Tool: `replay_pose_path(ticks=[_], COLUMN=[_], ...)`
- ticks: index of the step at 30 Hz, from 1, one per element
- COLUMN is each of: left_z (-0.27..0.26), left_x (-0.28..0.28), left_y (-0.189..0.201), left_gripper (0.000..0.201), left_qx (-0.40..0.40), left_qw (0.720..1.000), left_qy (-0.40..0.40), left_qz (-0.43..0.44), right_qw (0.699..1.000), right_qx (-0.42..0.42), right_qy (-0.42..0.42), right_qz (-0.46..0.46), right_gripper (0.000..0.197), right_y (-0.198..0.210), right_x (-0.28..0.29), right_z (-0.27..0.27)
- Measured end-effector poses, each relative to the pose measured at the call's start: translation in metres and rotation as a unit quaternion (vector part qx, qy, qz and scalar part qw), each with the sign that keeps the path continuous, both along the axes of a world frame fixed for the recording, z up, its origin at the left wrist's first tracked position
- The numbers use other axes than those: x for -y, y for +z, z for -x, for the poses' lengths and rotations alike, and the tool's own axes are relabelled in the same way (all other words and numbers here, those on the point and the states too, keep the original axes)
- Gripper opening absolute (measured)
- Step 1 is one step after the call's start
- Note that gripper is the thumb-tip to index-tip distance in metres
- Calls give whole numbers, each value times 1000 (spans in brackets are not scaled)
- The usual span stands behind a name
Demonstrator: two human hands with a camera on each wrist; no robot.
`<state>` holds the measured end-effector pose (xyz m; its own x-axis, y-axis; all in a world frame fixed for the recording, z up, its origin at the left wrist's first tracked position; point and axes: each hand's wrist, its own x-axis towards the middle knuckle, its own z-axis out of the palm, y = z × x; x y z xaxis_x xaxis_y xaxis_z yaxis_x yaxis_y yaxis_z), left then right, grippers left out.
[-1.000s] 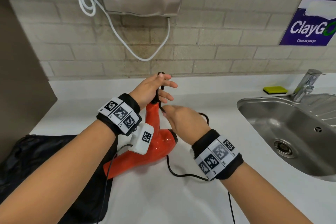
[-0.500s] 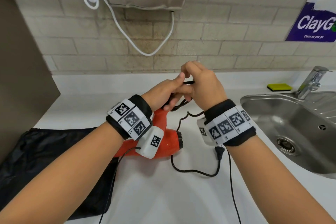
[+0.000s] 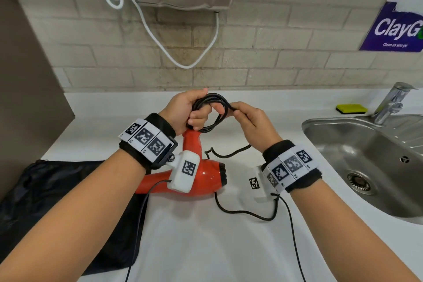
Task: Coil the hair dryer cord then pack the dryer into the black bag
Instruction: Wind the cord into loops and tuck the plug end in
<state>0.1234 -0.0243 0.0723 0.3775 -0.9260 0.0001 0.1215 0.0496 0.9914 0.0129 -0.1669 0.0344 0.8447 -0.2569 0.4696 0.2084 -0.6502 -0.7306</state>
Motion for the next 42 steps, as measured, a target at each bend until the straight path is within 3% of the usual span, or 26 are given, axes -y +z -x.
replay_pose_path(ticks=[3,6,10,13,16,21,26,28,30,33,35,38,42], left_z=[0,1,-1,2,10,16,22,23,24,24,25,28,32], left_x=[0,-3,-5,-4,3,11,19,20,20,21,21,22,23], left_y=[0,1,-1,-3,-8,-15,-17,-18,-18,-18,-18,-18,-20], left_gripper=[59,48,41,42,37,32,31,31,31,31,30,30,30], left_qx=[12,47,42,39,115,175,184,191,193,190,194,202,214], left_qw=[1000,999,999,996,981,957,956,954,952,949,947,946,945], left_qy=[5,12,32,75,155,224,224,226,234,250,253,250,245], left_qz=[-8,-15,3,14,21,47,47,46,45,44,43,40,38], right_qw=[998,995,997,996,995,995,987,982,953,847,788,782,774], right_qx=[10,15,21,31,36,-5,-33,-102,-250,-488,-569,-584,-576], right_qy=[31,53,16,-11,-37,-14,-87,-134,-169,-169,-157,-187,-241], right_qz=[-48,-81,-77,-81,-84,-97,-132,-88,-4,126,175,112,107], right_gripper=[35,22,19,18,16,20,27,22,17,29,37,36,65], right_y=[0,3,7,7,3,2,-12,-23,-36,-54,-63,-82,-100], right_x=[-8,-11,-7,-7,-9,-8,9,23,36,41,37,36,32], right_z=[-3,-4,-6,-5,-2,11,34,47,60,75,81,84,79])
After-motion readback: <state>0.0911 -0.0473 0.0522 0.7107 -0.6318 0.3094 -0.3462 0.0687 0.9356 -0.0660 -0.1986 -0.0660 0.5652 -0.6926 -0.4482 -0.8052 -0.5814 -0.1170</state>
